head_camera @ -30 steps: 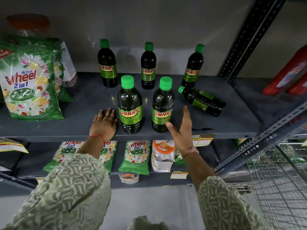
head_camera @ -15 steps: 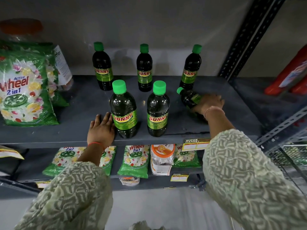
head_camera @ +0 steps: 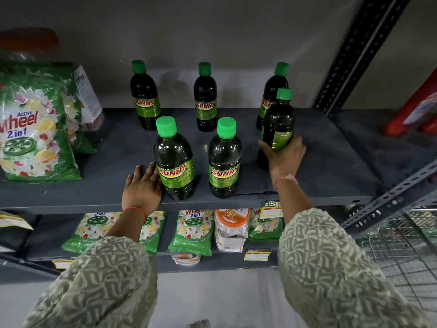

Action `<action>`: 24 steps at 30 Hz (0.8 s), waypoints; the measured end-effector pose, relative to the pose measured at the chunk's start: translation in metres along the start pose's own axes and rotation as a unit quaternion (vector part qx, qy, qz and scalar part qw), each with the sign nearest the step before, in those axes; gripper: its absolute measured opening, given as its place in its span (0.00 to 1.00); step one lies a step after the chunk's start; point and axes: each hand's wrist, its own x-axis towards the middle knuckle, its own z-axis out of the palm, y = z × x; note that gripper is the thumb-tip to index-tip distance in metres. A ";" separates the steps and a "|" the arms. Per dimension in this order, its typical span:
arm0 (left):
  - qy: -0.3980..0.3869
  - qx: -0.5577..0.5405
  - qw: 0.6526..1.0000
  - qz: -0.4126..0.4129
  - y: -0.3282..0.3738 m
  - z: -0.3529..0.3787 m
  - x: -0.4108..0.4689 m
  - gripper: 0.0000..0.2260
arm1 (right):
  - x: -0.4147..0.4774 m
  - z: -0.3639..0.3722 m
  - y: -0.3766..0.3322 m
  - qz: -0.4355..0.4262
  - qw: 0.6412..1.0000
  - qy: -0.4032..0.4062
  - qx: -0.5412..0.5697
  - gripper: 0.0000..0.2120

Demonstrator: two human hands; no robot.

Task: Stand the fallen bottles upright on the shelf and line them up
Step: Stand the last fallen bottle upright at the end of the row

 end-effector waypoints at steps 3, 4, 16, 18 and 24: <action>-0.002 -0.001 1.000 0.000 0.001 -0.001 -0.001 0.24 | -0.007 0.005 0.004 -0.018 1.000 -0.012 -0.004 0.38; -0.002 -0.001 1.000 0.001 0.001 -0.001 -0.001 0.24 | -0.007 0.005 0.006 -0.025 0.999 -0.024 -0.008 0.38; -0.008 0.010 1.000 0.004 0.000 0.000 0.000 0.24 | -0.009 0.015 0.010 -0.014 0.998 -0.055 -0.021 0.48; -0.008 0.007 1.000 0.004 -0.001 -0.001 0.000 0.23 | -0.006 0.010 0.014 0.022 0.997 -0.068 0.037 0.40; -0.005 0.002 1.000 0.005 0.000 0.000 0.000 0.23 | -0.007 0.005 0.027 0.065 0.985 -0.127 0.098 0.47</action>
